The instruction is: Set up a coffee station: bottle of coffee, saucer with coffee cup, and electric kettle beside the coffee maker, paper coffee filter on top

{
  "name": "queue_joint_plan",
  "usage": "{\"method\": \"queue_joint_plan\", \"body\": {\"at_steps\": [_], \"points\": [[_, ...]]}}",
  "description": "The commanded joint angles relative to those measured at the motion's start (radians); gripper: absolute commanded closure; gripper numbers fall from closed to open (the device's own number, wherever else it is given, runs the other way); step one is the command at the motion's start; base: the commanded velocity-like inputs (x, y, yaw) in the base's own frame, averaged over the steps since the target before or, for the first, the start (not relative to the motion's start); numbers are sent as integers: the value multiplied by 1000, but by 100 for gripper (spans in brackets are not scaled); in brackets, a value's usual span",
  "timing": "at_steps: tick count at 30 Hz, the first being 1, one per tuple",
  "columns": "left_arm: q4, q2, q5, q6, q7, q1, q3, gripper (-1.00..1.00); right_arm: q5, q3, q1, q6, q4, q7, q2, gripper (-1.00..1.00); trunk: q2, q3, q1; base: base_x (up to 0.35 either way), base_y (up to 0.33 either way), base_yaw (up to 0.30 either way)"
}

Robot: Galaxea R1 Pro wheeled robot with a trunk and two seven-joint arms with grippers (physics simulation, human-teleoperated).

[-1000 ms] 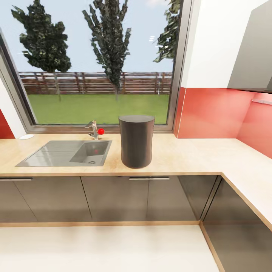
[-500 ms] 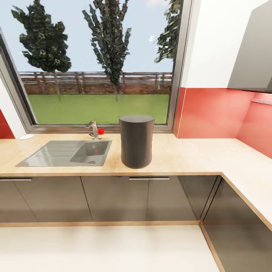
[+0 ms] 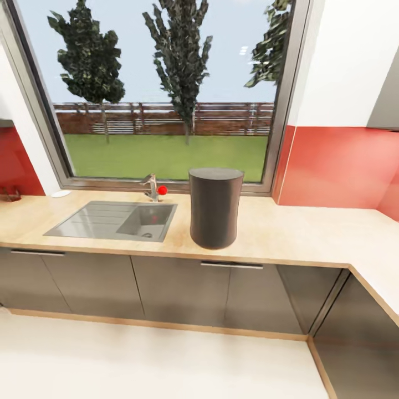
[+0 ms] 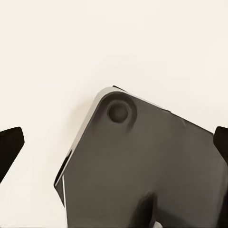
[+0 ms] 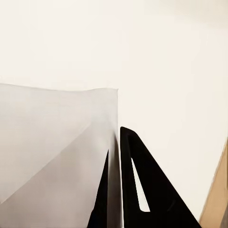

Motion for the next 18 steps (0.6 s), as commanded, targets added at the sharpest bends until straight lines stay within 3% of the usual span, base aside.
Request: {"method": "queue_joint_plan", "body": {"at_steps": [1,11,18], "points": [[-1,0,11,-2,-7,0,-2,-100,0,-8,-1,-5,3,5,-1,100,-2,-3,1,137,-119,227],[-1,-2,11,-2,-6,0,-2,-100,0,-8,-1,-5,3,3,-1,100,-2,-13,1,136,-121,227],[-1,-2,11,-3,-7,0,-2,-100,0,-8,-1,-5,3,3,-1,100,-2,-20,1,32,-97,231]]}}
